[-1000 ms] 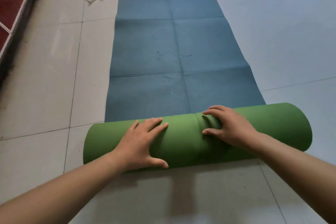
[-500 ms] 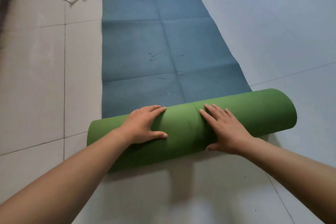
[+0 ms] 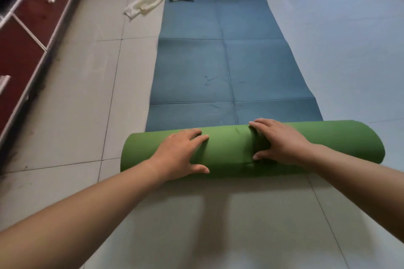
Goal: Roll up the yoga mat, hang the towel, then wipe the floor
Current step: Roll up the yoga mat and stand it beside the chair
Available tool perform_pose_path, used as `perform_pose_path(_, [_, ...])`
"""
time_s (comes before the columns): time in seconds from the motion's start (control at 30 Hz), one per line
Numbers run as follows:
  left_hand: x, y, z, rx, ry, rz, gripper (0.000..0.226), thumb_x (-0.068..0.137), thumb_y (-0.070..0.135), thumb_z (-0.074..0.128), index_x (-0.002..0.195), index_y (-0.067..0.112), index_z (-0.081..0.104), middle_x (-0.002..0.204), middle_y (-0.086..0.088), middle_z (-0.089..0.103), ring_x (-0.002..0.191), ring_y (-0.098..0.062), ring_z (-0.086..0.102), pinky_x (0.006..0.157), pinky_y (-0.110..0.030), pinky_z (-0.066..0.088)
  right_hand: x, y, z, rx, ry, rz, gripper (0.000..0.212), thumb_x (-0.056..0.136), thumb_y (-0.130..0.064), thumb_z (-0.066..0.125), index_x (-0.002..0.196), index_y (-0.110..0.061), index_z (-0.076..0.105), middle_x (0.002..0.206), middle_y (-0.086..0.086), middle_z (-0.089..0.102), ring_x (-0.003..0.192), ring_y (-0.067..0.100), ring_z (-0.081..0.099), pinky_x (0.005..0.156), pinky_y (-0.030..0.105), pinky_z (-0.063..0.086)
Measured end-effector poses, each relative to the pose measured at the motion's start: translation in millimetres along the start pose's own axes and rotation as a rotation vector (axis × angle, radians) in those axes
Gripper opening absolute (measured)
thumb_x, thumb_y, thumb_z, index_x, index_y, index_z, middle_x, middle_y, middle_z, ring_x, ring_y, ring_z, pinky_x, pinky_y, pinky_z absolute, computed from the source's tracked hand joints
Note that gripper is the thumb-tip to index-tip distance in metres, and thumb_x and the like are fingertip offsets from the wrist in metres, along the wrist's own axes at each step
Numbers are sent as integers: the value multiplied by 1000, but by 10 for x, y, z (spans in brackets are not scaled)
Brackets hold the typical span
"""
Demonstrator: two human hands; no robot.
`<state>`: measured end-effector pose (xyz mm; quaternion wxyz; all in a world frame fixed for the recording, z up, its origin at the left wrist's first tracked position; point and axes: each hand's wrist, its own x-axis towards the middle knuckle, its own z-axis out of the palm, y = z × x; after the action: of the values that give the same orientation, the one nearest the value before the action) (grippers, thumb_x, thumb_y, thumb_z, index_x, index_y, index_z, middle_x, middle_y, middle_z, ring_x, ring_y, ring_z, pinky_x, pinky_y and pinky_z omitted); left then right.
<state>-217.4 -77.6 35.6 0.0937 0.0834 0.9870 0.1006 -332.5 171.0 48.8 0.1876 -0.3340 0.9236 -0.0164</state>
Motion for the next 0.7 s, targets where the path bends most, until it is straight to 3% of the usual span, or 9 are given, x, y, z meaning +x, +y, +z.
perform_pose_path(0.17, [215,221,-88,157,-124,-21,109,64,61,72,149,26,12,155,-2,17,141,-21,20,113,-33,22,175,185,-110,190,107,16,92,67,-57,73,142,-27,29,148,-5,32,134,18,32,107,36,34])
perform_pose_path(0.37, [544,316,-374,214,-303,-78,99,75,43,72,149,25,8,154,0,17,137,-21,25,109,-32,29,165,226,-54,236,303,-97,68,80,-55,60,136,-21,42,139,1,44,126,23,43,102,34,34])
perform_pose_path(0.53, [831,263,-578,253,-389,-103,94,78,40,70,149,27,10,152,5,20,134,-20,31,101,-37,40,101,233,85,53,231,-205,75,82,-57,55,142,-23,26,151,3,22,141,22,16,114,44,8])
perform_pose_path(0.7, [978,146,-597,226,-331,-53,81,84,23,65,147,32,14,151,8,22,132,-19,32,99,-38,42,354,338,42,22,225,-154,77,86,-53,51,147,-26,13,155,3,14,144,22,8,115,44,4])
